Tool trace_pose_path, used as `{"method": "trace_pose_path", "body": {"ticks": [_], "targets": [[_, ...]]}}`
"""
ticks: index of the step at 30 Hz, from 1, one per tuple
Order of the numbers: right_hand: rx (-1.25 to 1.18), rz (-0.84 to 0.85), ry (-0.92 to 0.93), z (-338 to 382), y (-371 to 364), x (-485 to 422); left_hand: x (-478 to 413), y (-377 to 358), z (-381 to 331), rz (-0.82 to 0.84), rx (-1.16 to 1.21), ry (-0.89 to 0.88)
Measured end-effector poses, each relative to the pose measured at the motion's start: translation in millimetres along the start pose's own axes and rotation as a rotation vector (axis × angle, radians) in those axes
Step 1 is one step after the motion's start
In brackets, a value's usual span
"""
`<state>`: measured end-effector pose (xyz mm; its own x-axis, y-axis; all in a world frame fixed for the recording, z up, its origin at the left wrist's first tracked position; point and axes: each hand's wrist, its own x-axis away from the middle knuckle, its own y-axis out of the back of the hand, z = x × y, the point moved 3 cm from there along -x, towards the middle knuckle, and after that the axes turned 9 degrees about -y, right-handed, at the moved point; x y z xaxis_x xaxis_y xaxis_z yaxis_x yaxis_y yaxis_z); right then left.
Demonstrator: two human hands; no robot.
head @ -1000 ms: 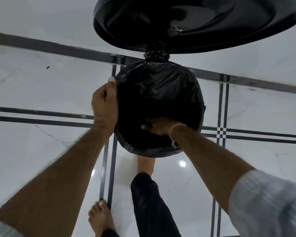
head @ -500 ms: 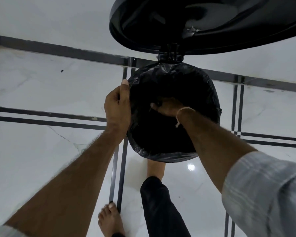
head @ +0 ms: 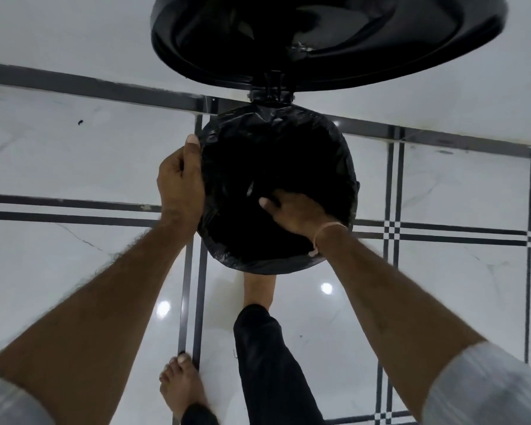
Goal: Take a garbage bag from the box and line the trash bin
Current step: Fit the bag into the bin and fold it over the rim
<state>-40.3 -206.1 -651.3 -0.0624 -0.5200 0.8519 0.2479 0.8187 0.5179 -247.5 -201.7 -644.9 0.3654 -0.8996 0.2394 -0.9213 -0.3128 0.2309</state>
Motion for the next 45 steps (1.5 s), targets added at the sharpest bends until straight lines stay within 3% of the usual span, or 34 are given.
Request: {"method": "trace_pose_path", "body": {"ticks": [3,8,11,15,19,22,26,31,37,40,45], "targets": [[0.143,-0.233,-0.031,-8,21,40,1,1,-2,-0.013,-0.005,0.018],[0.342,-0.374,0.033,-22,-7,64,3,2,-6,0.010,-0.023,0.055],[0.143,-0.614,0.106,-30,-15,71,6,10,-3,0.063,-0.041,0.103],[-0.129,-0.883,0.002,-35,-7,80,9,20,-8,0.080,-0.102,0.063],[-0.497,-0.813,-0.003,-30,35,53,-10,6,-25,0.086,-0.262,-0.083],[-0.586,-0.781,0.020,-24,71,40,-23,-13,-43,0.107,-0.378,-0.234],[-0.791,-0.657,0.009,-18,98,20,-42,-14,-33,0.129,-0.242,-0.104],[-0.817,-0.547,-0.070,-24,105,-4,-54,-15,-33,0.158,-0.227,0.005],[-0.768,-0.604,0.053,-4,104,10,-50,-39,-54,0.101,-0.522,-0.100],[-0.693,-0.617,0.027,-2,106,6,-51,-40,-50,0.108,-0.552,-0.151],[-0.713,-0.496,0.020,-8,116,-12,-60,-39,-44,0.218,-0.600,-0.138]]}}
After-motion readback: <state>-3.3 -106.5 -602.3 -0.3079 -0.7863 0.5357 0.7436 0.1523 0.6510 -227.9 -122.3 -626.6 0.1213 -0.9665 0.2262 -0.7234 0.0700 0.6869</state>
